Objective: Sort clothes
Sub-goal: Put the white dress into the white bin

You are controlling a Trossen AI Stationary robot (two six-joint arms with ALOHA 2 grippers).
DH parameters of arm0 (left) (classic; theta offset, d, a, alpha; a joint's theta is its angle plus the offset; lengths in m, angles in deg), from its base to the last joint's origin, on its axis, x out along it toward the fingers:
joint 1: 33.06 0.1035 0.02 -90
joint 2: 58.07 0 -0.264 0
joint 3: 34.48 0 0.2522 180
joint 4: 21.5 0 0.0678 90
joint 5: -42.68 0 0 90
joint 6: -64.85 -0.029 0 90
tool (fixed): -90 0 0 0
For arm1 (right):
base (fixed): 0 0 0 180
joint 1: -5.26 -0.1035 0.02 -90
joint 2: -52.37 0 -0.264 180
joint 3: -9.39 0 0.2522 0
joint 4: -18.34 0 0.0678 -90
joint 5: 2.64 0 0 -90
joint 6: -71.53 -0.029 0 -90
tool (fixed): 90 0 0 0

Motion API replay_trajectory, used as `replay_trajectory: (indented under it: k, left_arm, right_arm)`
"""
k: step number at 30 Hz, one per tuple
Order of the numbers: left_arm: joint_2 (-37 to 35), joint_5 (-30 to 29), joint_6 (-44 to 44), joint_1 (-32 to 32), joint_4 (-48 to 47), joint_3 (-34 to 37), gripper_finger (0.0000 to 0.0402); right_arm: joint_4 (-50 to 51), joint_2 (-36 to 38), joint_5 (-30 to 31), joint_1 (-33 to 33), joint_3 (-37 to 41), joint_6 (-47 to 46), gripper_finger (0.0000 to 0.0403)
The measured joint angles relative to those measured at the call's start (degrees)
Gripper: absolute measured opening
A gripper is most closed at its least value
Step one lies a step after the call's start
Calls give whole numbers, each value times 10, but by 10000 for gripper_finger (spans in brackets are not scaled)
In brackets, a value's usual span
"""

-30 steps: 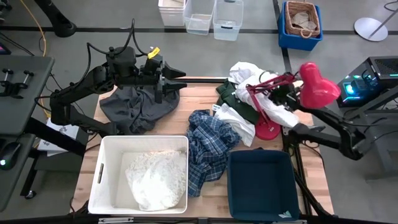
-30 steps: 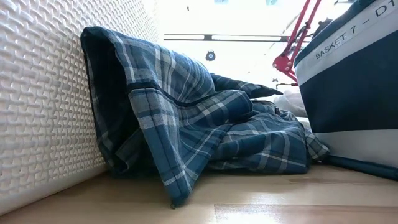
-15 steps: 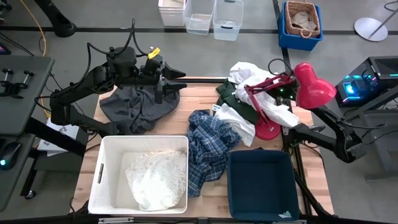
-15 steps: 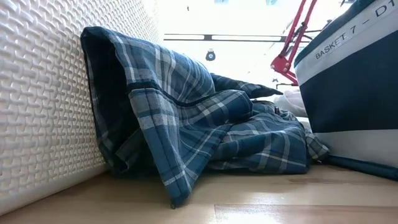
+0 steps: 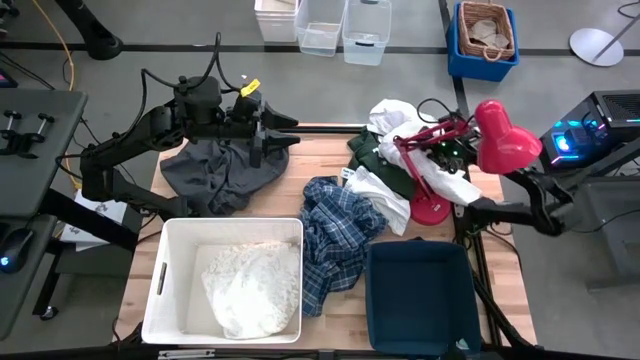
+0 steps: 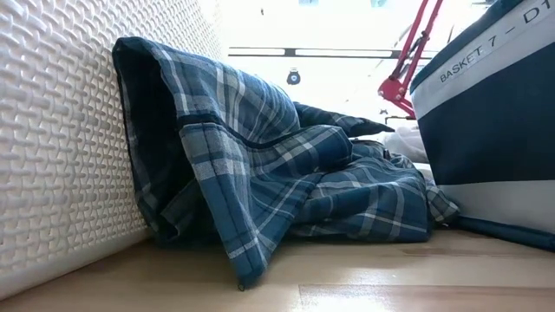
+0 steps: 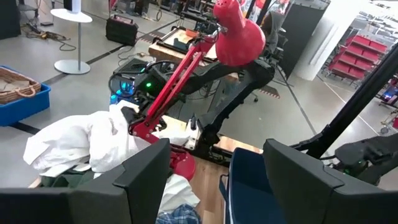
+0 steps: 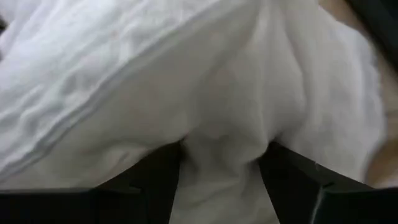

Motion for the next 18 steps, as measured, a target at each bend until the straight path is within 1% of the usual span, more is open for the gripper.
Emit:
replay_trajectory:
  k: [3, 5, 6, 8, 9, 10, 12, 14, 16, 18]
  left_arm:
    - [0, 0, 11, 0, 0, 0, 248]
    - [0, 0, 13, 0, -1, 0, 248]
    - [0, 0, 13, 0, -1, 0, 248]
    - [0, 0, 13, 0, -1, 0, 248]
    - [0, 0, 13, 0, -1, 0, 248]
    - [0, 0, 13, 0, -1, 0, 248]
    - [0, 0, 13, 0, -1, 0, 248]
    - [0, 0, 13, 0, -1, 0, 248]
    - [0, 0, 13, 0, -1, 0, 248]
    - [0, 0, 13, 0, -1, 0, 248]
  right_arm:
    - [-43, -39, -12, 0, 0, 15, 207]
    - [-64, -51, -23, 0, 0, 28, 176]
    - [-73, -50, -29, 0, 0, 29, 149]
    - [-88, -46, -41, 0, 0, 41, 63]
    - [-85, -42, -45, 0, 0, 47, 34]
    - [-80, -37, -46, 0, 0, 54, 20]
    - [-58, -22, -52, 0, 0, 65, 11]
    - [-32, 16, -52, 0, 0, 83, 6]
    - [-7, 71, -51, 0, 0, 86, 5]
    - [24, 142, -33, 0, 0, 82, 5]
